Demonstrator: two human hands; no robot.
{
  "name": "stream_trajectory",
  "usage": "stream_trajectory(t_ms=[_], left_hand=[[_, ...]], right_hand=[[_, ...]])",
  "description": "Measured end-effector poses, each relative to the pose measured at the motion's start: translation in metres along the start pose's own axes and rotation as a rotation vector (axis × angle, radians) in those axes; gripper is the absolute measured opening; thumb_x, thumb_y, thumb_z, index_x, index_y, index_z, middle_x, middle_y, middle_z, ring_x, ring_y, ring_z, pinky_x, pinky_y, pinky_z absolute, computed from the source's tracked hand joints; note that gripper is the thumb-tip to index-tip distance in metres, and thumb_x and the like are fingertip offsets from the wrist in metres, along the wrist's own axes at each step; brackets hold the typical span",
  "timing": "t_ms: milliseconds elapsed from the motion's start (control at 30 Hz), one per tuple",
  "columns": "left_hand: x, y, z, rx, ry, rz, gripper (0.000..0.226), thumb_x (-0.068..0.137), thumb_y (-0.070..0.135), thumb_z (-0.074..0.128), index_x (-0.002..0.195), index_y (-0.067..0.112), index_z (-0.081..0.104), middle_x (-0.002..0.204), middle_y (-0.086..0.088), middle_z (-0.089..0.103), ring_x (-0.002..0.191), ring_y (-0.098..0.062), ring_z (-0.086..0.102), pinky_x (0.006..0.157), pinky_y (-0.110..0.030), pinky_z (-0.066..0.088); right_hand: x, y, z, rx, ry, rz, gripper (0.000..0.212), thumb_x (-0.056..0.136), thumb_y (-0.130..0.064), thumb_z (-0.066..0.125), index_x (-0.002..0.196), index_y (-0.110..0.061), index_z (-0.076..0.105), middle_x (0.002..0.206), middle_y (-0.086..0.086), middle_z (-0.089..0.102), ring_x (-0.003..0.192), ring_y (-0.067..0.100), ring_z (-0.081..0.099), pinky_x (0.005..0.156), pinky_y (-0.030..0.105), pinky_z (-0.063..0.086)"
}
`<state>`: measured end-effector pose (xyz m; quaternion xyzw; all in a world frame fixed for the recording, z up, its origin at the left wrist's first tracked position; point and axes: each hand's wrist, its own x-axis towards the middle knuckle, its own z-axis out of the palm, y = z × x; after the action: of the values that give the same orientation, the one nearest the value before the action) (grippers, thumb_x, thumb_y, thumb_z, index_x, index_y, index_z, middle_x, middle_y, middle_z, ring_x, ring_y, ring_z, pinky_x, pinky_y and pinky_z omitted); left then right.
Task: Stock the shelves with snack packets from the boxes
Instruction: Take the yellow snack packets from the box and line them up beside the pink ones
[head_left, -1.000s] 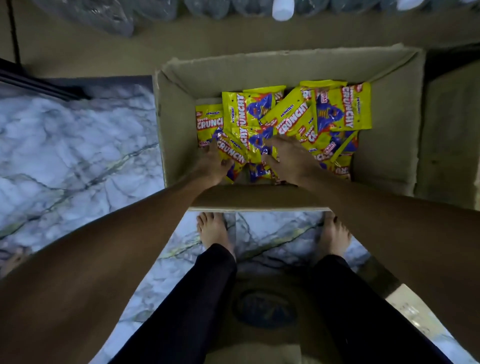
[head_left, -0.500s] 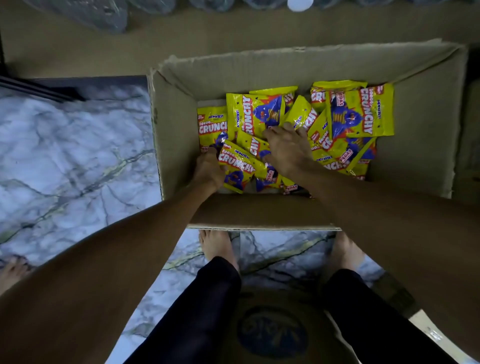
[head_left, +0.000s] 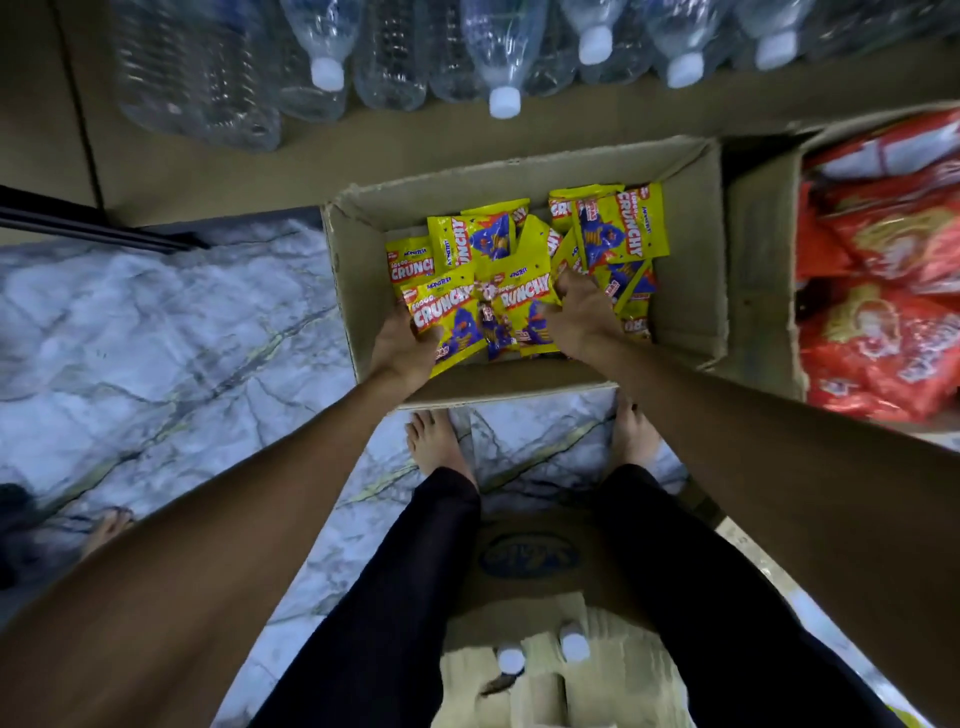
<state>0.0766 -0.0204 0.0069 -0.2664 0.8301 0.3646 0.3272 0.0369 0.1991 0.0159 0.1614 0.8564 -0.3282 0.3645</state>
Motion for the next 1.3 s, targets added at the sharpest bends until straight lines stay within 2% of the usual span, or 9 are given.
stream_trajectory(t_ms=[133, 267, 400, 567, 733, 867, 1000, 1100, 1300], left_hand=[[-0.055, 0.041, -0.029, -0.071, -0.003, -0.004, 0.022, 0.098, 0.023, 0.059, 0.116, 0.012, 0.055, 0.101, -0.003, 0.063, 0.088, -0.023, 0.061, 0.063, -0.027, 0.042], [-0.117, 0.080, -0.065, -0.173, 0.000, 0.018, 0.017, 0.098, 0.015, 0.058, 0.113, 0.022, 0.055, 0.098, 0.002, 0.061, 0.080, -0.014, 0.056, 0.061, -0.022, 0.043], [-0.192, 0.121, -0.104, -0.264, -0.013, -0.008, 0.022, 0.098, 0.012, 0.057, 0.117, 0.021, 0.062, 0.102, 0.003, 0.065, 0.090, -0.018, 0.061, 0.070, -0.028, 0.048], [-0.287, 0.170, -0.154, -0.376, -0.049, -0.009, 0.025, 0.096, 0.007, 0.055, 0.099, 0.030, 0.063, 0.099, 0.006, 0.068, 0.099, -0.021, 0.065, 0.087, -0.035, 0.051], [-0.368, 0.207, -0.205, -0.439, -0.102, 0.013, 0.028, 0.096, 0.004, 0.055, 0.094, 0.030, 0.068, 0.102, 0.006, 0.073, 0.103, -0.022, 0.069, 0.098, -0.050, 0.052], [-0.420, 0.239, -0.237, -0.438, -0.171, 0.093, 0.027, 0.099, 0.007, 0.053, 0.109, 0.028, 0.065, 0.111, 0.005, 0.072, 0.107, -0.018, 0.067, 0.102, -0.046, 0.050], [-0.431, 0.245, -0.255, -0.455, -0.111, 0.111, 0.024, 0.094, 0.010, 0.058, 0.106, 0.029, 0.066, 0.106, 0.004, 0.074, 0.105, -0.020, 0.068, 0.102, -0.048, 0.049], [-0.439, 0.261, -0.268, -0.448, -0.076, 0.171, 0.021, 0.092, 0.008, 0.058, 0.096, 0.027, 0.067, 0.100, 0.002, 0.074, 0.102, -0.024, 0.069, 0.099, -0.051, 0.051], [-0.470, 0.308, -0.301, -0.389, -0.040, 0.325, 0.017, 0.094, 0.013, 0.064, 0.103, 0.027, 0.067, 0.103, 0.007, 0.073, 0.099, -0.014, 0.068, 0.099, -0.041, 0.050]], right_hand=[[-0.056, -0.012, -0.040, 0.058, -0.036, 0.022, 0.036, 0.100, -0.026, 0.059, 0.128, -0.007, 0.049, 0.105, 0.006, 0.051, 0.085, 0.024, 0.059, 0.054, 0.024, 0.036], [-0.119, -0.035, -0.092, 0.106, -0.036, 0.053, 0.058, 0.102, -0.026, 0.055, 0.154, -0.017, 0.029, 0.141, 0.011, 0.051, 0.102, 0.027, 0.065, 0.057, 0.019, 0.049], [-0.188, -0.060, -0.140, 0.187, 0.014, 0.078, 0.063, 0.101, -0.023, 0.057, 0.155, -0.020, 0.026, 0.148, 0.010, 0.047, 0.069, 0.012, 0.054, 0.040, 0.017, 0.037], [-0.280, -0.095, -0.197, 0.274, 0.061, 0.086, 0.050, 0.099, -0.019, 0.054, 0.147, -0.019, 0.040, 0.128, 0.000, 0.059, 0.082, 0.017, 0.059, 0.059, 0.027, 0.044], [-0.346, -0.114, -0.238, 0.399, 0.042, 0.029, 0.054, 0.091, -0.020, 0.056, 0.143, -0.023, 0.043, 0.108, 0.000, 0.069, 0.088, 0.023, 0.069, 0.075, 0.053, 0.056], [-0.417, -0.156, -0.274, 0.438, 0.035, -0.017, 0.057, 0.097, -0.018, 0.055, 0.150, -0.024, 0.034, 0.134, -0.004, 0.055, 0.109, 0.022, 0.064, 0.080, 0.045, 0.056], [-0.455, -0.177, -0.295, 0.453, 0.044, -0.067, 0.039, 0.099, -0.009, 0.054, 0.134, -0.025, 0.048, 0.116, 0.006, 0.066, 0.102, 0.037, 0.065, 0.089, 0.051, 0.052], [-0.465, -0.183, -0.306, 0.419, 0.061, -0.105, 0.045, 0.099, -0.018, 0.057, 0.141, -0.017, 0.041, 0.127, 0.004, 0.061, 0.110, 0.024, 0.061, 0.094, 0.042, 0.049], [-0.482, -0.208, -0.335, 0.513, 0.162, -0.227, 0.023, 0.100, -0.007, 0.055, 0.107, -0.028, 0.051, 0.110, -0.006, 0.063, 0.110, 0.018, 0.061, 0.093, 0.034, 0.049]])
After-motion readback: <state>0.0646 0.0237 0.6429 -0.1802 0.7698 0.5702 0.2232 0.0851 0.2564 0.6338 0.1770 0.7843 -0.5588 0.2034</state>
